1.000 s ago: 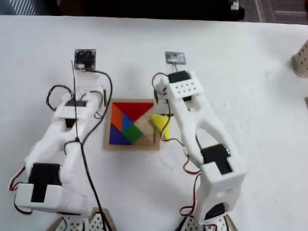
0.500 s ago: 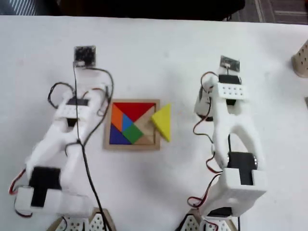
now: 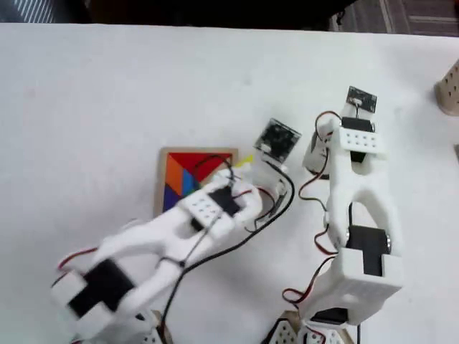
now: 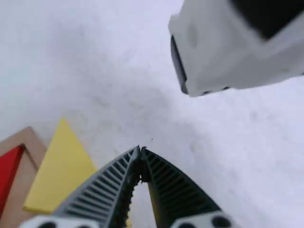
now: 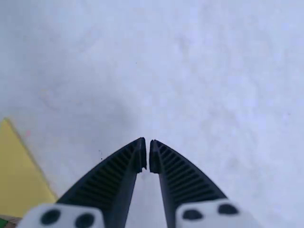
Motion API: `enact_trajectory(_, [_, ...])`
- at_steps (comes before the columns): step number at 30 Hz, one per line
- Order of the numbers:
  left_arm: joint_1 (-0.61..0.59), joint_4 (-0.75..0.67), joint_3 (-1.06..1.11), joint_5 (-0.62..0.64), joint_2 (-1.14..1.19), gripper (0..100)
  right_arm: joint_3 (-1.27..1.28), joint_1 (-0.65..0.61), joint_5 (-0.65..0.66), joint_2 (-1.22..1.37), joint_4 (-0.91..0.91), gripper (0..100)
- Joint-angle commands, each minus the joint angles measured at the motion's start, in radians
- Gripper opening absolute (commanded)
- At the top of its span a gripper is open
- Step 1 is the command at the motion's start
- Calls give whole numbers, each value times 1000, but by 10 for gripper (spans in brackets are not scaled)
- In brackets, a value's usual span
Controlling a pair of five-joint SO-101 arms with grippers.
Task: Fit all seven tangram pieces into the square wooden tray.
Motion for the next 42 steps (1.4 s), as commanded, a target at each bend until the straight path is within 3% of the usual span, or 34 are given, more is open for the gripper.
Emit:
enact_trajectory(1, [16,-32,-143,11,153,21,-8,5,14,-47,-10,19])
enact_trajectory(16, [-105,-20,-261,11,314,22,-5,4,14,-47,-4,20])
enact_trajectory(21, [-124,75,-258,11,289,22,2,4,14,-45,-4,20])
enact_trajectory(31, [-289,203,-256,11,257,22,11,2,15,-45,-10,20])
enact_trajectory(42, [-309,287,-256,11,255,22,11,2,38,-45,-10,21])
